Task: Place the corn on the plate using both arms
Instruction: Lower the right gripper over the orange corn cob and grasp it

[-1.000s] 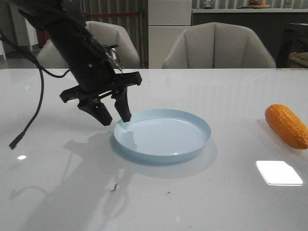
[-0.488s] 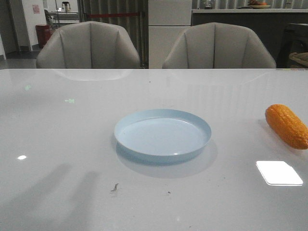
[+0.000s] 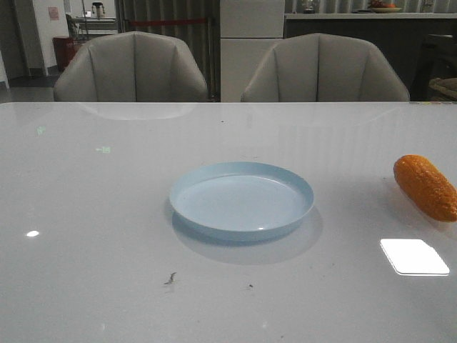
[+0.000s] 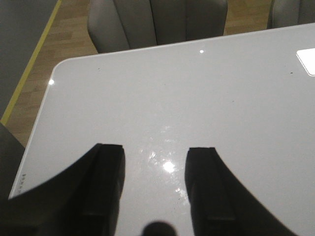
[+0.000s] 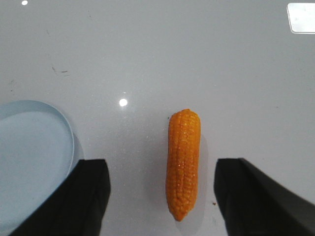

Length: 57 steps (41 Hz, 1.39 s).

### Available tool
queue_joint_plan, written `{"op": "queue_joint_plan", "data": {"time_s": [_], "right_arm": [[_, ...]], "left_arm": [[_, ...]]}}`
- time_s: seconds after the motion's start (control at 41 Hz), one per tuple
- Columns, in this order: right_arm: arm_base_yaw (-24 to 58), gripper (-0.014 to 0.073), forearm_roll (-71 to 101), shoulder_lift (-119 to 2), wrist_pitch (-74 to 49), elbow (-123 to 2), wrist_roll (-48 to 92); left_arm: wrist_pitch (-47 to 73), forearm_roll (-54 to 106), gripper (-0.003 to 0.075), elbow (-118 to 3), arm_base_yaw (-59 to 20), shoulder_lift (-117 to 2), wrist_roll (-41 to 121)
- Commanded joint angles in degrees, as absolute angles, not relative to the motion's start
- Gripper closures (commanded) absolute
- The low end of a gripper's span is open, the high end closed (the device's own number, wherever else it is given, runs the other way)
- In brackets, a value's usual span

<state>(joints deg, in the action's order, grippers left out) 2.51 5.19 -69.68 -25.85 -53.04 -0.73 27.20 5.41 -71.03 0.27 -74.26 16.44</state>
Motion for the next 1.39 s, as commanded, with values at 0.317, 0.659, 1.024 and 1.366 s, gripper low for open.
{"op": "queue_joint_plan", "data": {"time_s": [0.317,0.659,1.024,1.366], "right_arm": [[-1.33,0.0031,5.39,-93.02,-31.89,-72.27,-2.88],[-1.33,0.0031,5.64,-104.34,-33.35,-73.55,-2.88],[-1.15,0.004,6.58,-109.05,-33.28,-73.55,-2.82],[-0.68,0.0284,6.58,-109.2,-36.16,-78.63,0.48]], "left_arm": [[12.91,9.1,0.0352,-39.36,0.41,-51.16,16.67],[11.73,9.08,0.0352,-37.84,0.41,-45.87,16.67],[11.63,9.08,0.0352,-37.84,0.41,-45.87,16.67],[11.5,9.08,0.0352,-37.84,0.41,-45.87,16.67]]}}
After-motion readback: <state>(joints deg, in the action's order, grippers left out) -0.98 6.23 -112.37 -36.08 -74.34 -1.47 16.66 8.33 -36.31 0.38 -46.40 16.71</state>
